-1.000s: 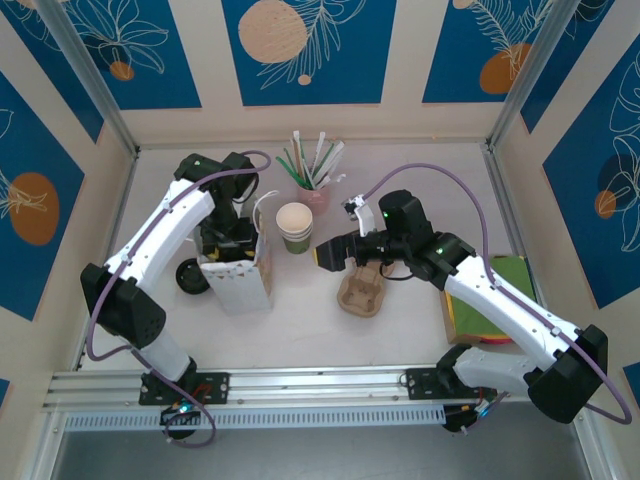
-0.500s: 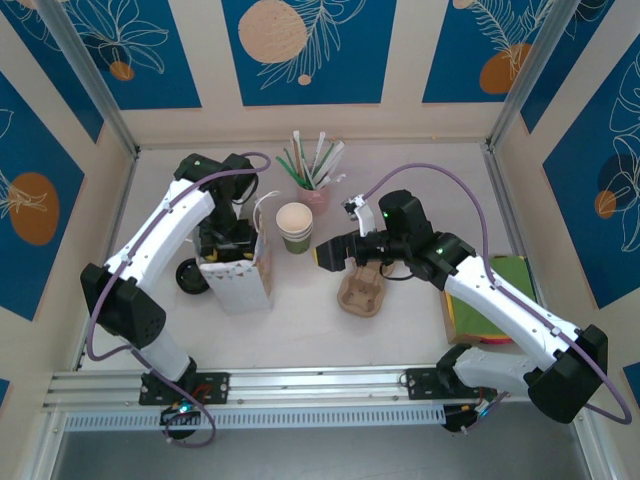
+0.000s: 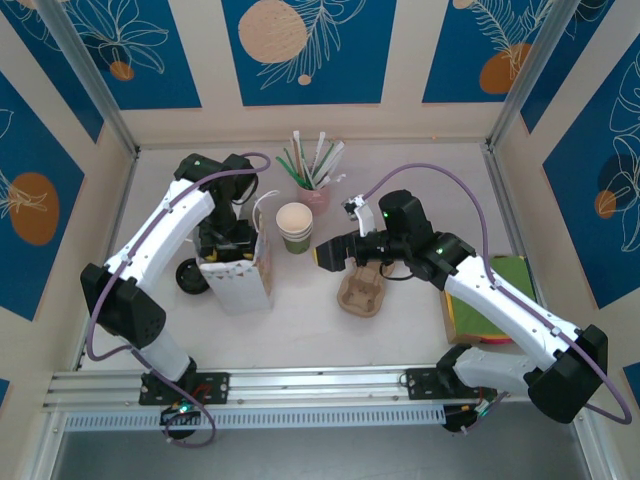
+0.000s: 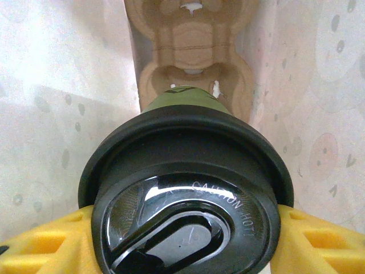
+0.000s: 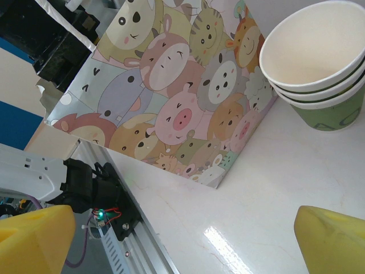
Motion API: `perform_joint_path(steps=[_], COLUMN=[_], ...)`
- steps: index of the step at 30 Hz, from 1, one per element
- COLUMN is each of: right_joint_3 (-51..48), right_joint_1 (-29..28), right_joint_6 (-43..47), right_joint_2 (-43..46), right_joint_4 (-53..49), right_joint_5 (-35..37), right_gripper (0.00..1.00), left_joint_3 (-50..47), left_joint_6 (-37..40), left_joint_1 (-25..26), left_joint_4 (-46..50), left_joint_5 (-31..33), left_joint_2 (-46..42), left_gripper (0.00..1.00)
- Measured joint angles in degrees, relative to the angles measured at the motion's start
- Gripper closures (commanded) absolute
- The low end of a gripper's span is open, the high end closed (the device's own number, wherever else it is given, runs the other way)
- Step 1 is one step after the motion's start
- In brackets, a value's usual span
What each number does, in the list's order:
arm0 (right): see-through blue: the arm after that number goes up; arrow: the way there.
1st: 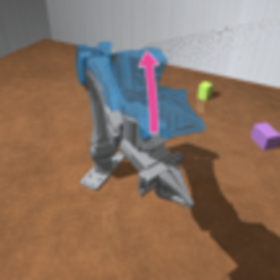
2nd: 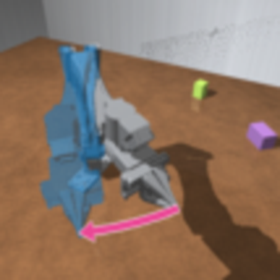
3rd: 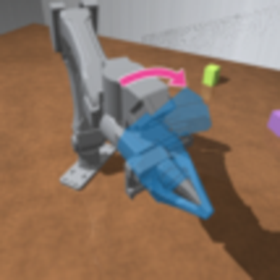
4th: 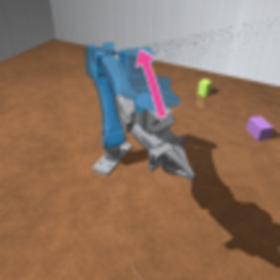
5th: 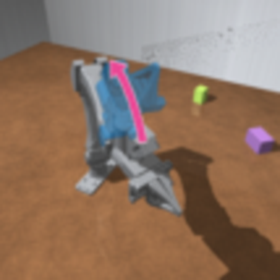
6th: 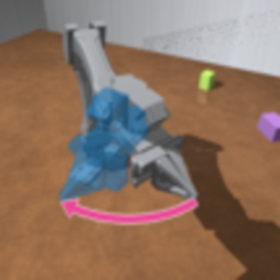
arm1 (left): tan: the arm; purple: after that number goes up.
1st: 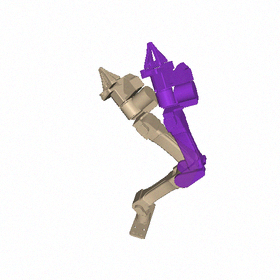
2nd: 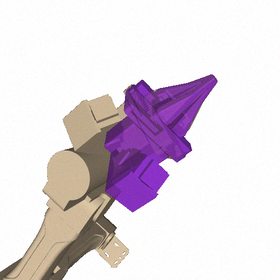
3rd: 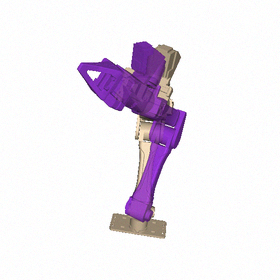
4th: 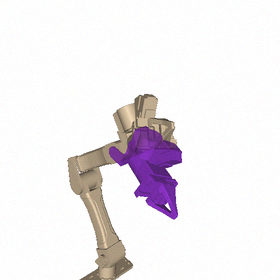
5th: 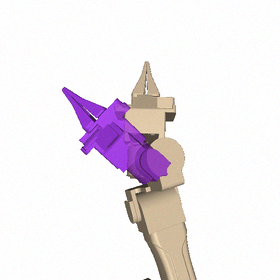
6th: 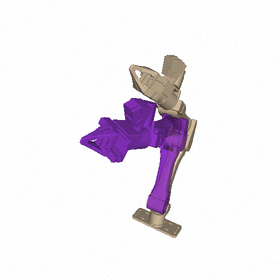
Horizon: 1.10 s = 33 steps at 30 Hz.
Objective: Pack the takeout coffee
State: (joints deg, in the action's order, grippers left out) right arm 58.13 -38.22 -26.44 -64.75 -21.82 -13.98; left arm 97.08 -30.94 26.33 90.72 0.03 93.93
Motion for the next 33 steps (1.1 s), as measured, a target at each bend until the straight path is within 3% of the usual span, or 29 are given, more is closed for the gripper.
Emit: perform_joint_path(steps=[33], right_joint_3=[0.0], right_joint_1=[0.0], right_joint_6=[-0.2], right_joint_2=[0.0], right_joint_4=[0.2], right_joint_5=[0.0], right_gripper=[0.01], left_joint_3=[0.0], left_joint_6=[0.5], left_joint_1=[0.0], left_joint_4=[-1.1], left_joint_5=[0.0], left_joint_2=[0.0], left_gripper=[0.44])
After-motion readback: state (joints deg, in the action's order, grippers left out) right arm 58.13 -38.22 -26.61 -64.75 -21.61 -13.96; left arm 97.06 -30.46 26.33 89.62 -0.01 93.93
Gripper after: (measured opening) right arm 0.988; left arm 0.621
